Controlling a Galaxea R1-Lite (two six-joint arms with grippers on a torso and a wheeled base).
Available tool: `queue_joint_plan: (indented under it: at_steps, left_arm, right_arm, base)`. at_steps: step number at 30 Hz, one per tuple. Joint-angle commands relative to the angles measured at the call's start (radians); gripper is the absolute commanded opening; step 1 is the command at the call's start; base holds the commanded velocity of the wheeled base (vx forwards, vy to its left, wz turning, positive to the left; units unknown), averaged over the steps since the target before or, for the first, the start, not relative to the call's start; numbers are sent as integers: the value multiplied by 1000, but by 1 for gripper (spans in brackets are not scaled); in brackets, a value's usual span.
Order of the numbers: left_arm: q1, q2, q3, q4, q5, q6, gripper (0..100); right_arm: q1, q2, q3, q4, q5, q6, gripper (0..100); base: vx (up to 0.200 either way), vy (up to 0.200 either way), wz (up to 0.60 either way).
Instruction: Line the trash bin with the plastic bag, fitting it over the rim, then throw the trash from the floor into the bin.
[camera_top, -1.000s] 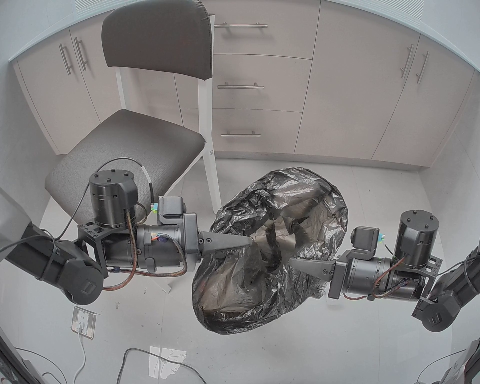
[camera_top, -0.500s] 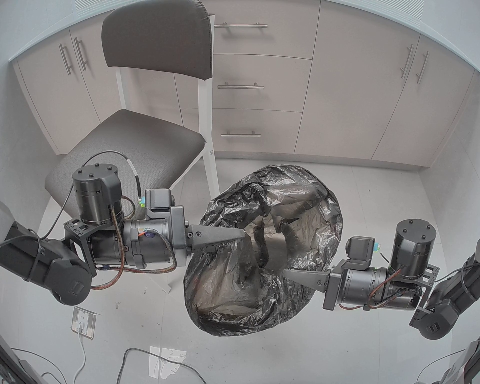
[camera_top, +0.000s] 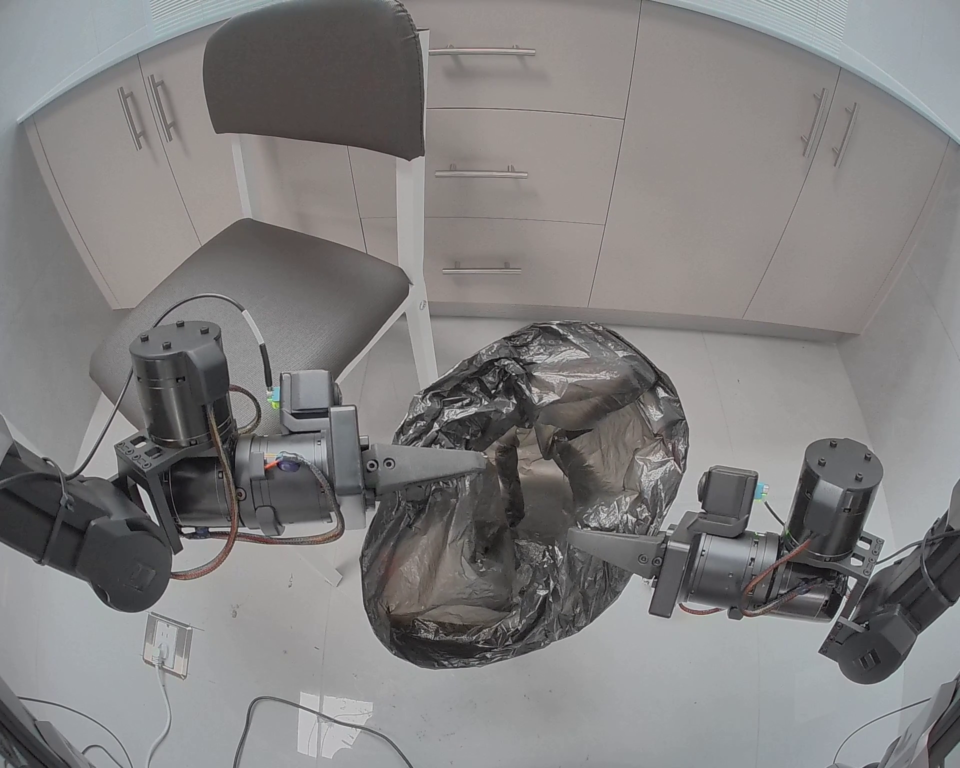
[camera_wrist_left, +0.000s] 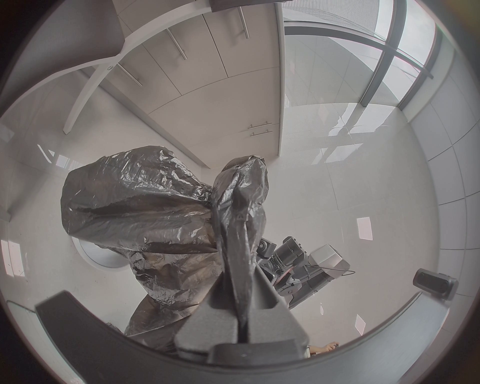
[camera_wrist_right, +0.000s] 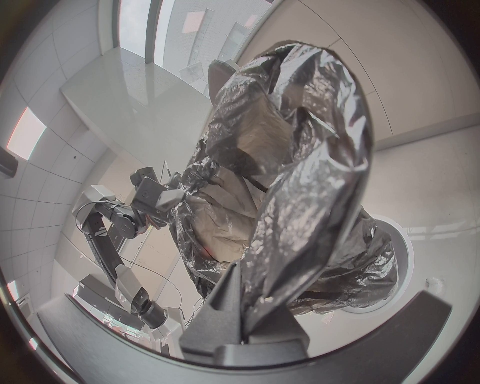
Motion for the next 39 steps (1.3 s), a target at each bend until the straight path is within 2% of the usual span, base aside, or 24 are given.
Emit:
queue_joint_plan:
  at_steps: [1,12,18,33,39]
  left_arm:
    - [-2,-17,3,1,0,0,0]
    - [-2,25,-3,0,-2,0,0]
    - [-8,112,-10,0,-10,0,0]
    - [-45,175,-16,0,-11,0,0]
    - [-60,218,-22,0,-11,0,0]
  right_arm:
    - [17,8,22,-21,1,-1,0]
    - [17,69,17,-24,0,-7,0]
    - [0,151,40,-28,-2,-53,0]
    - [-58,65,152,-30,-20,-72,0]
    - [-113,19,217,-30,-22,-107,0]
  base:
    - [0,0,0]
    - [0,0,0]
    - [0,0,0]
    - [0,0,0]
    - [0,0,0]
